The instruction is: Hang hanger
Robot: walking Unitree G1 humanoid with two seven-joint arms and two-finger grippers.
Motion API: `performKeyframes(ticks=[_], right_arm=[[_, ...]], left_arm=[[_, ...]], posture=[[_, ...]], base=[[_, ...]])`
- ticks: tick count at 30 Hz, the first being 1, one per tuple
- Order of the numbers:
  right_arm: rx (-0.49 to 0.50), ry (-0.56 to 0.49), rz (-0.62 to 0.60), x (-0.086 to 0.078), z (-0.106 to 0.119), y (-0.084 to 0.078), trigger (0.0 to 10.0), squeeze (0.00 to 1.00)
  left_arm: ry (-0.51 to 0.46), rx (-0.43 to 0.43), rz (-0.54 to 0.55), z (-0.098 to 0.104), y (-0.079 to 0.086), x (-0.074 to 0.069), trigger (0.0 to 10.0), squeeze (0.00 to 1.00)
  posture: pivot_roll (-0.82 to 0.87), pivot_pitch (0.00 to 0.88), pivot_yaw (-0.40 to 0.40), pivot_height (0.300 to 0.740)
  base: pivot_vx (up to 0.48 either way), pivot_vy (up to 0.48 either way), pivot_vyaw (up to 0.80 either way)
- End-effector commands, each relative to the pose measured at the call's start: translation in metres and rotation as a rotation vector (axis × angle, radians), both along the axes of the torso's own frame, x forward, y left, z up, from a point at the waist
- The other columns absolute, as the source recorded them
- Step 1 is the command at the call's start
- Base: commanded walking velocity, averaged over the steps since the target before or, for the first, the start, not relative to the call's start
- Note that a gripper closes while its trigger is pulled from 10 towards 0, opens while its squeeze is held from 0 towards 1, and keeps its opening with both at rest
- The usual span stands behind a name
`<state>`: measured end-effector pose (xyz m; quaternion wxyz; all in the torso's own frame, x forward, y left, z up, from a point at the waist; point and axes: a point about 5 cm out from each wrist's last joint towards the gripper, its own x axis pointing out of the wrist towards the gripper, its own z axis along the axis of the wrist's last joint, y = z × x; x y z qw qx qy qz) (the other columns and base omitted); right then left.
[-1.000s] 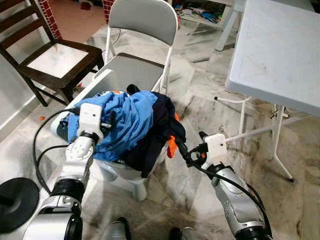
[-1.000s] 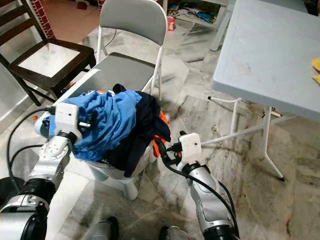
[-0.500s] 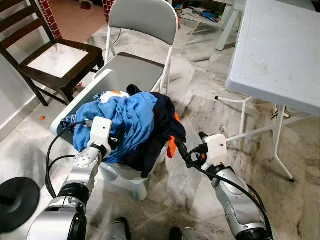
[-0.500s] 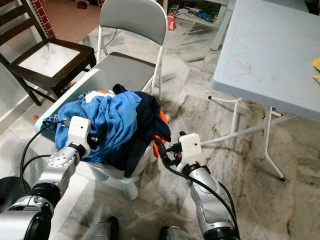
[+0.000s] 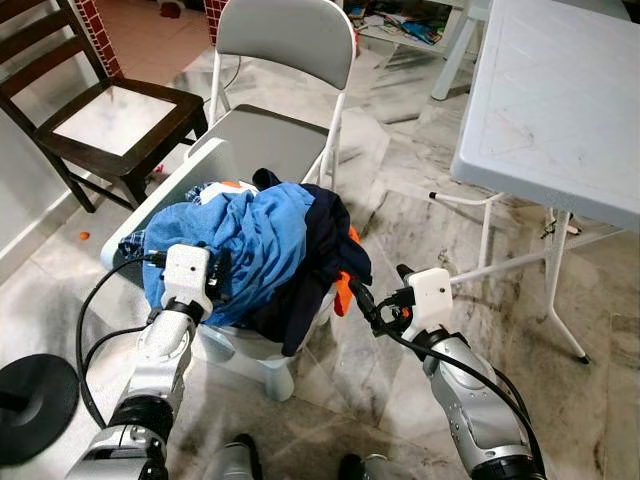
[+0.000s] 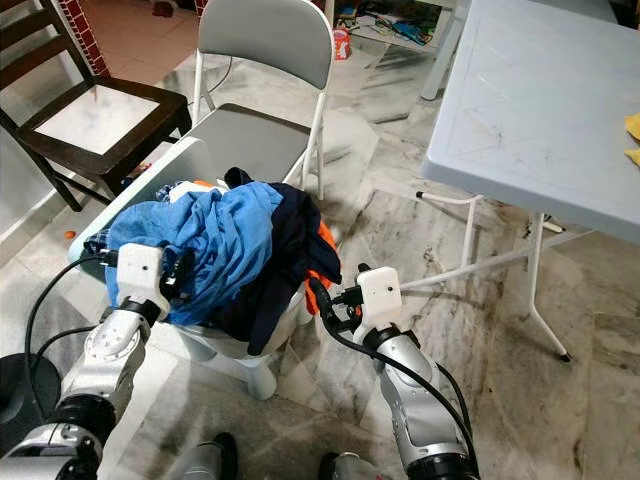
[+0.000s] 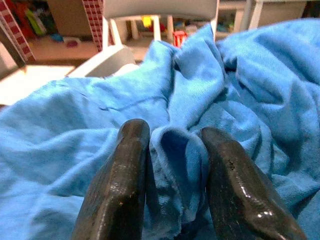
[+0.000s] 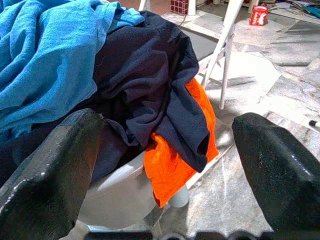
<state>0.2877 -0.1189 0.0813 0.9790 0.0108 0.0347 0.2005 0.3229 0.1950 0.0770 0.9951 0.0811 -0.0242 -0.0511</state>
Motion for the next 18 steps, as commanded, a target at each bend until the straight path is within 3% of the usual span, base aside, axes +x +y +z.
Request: performKeyframes(ticks=[1, 5, 13, 18], right_arm=[[-0.011, 0.022, 0.013, -0.001, -0.004, 0.001, 10.0, 0.00], [-0.012, 0.023, 0.018, -0.001, -0.004, 0.002, 10.0, 0.00], [-0.016, 0.021, 0.019, 0.002, -0.003, 0.002, 10.0, 0.00], [-0.018, 0.021, 0.015, 0.001, -0.003, 0.001, 10.0, 0.00]], left_arm=[[-0.012, 0.008, 0.015, -0.001, 0.005, -0.005, 0.0, 0.00], [-0.029, 0.005, 0.033, 0.000, 0.008, -0.006, 0.0, 0.00], [-0.134, -0.006, 0.089, 0.022, 0.015, 0.000, 0.0, 0.00], [-0.262, 0.001, 0.148, 0.048, 0.023, 0.004, 0.0, 0.00]], posture=[[0.04, 0.198, -0.043, 0.740], [0.04, 0.197, -0.049, 0.740], [0.04, 0.194, -0.051, 0.740], [0.04, 0.191, -0.050, 0.740]], base=[[0.000, 0.000, 0.00], [0.000, 0.000, 0.00], [0.000, 0.000, 0.00], [0.000, 0.000, 0.00]])
